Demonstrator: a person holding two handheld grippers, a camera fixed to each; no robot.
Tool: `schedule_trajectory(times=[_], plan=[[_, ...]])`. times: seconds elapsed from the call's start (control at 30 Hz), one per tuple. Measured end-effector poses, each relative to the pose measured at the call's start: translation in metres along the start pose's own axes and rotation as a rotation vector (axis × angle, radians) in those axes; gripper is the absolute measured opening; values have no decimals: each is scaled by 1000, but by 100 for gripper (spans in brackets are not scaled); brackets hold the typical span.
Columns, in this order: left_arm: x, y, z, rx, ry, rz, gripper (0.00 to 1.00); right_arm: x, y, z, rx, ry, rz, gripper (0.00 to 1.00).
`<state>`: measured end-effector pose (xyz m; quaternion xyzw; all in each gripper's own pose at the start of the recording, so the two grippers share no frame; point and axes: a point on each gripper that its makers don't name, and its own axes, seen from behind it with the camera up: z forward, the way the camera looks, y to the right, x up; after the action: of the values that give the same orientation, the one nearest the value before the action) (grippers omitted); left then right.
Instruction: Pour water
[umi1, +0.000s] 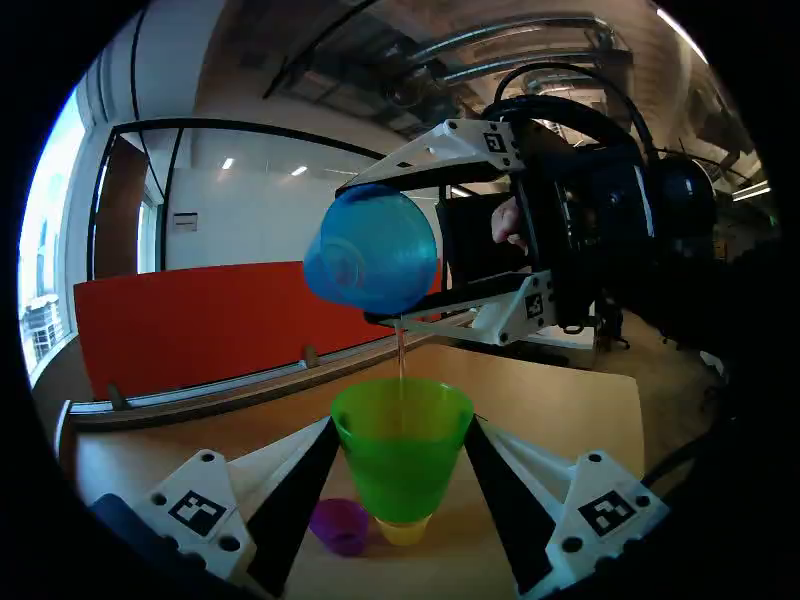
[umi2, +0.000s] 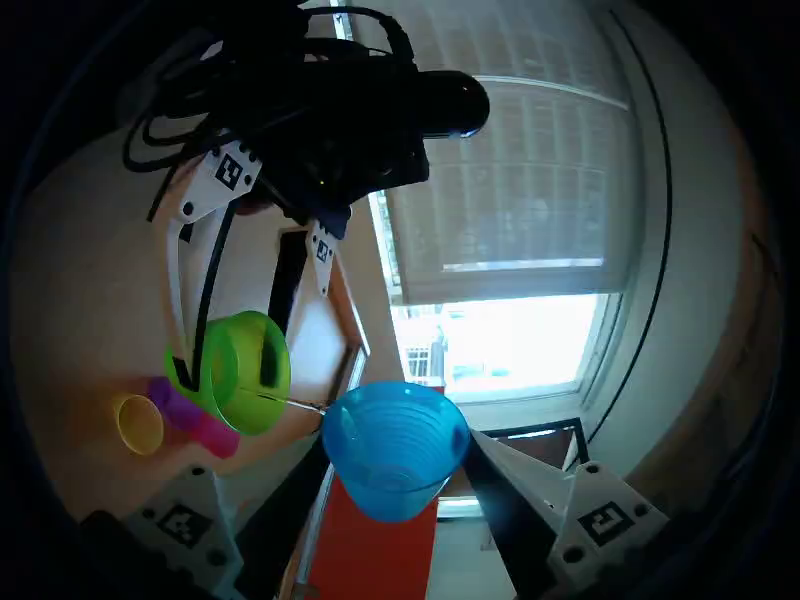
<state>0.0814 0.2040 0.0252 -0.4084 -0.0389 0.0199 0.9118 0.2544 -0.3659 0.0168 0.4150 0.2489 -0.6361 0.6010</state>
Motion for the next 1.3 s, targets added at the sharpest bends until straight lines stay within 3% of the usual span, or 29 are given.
schedule_trajectory(times=[1.3], plan=[[4,-3,1,1,6,4,86,2,1,-2,3,-14,-53,91]])
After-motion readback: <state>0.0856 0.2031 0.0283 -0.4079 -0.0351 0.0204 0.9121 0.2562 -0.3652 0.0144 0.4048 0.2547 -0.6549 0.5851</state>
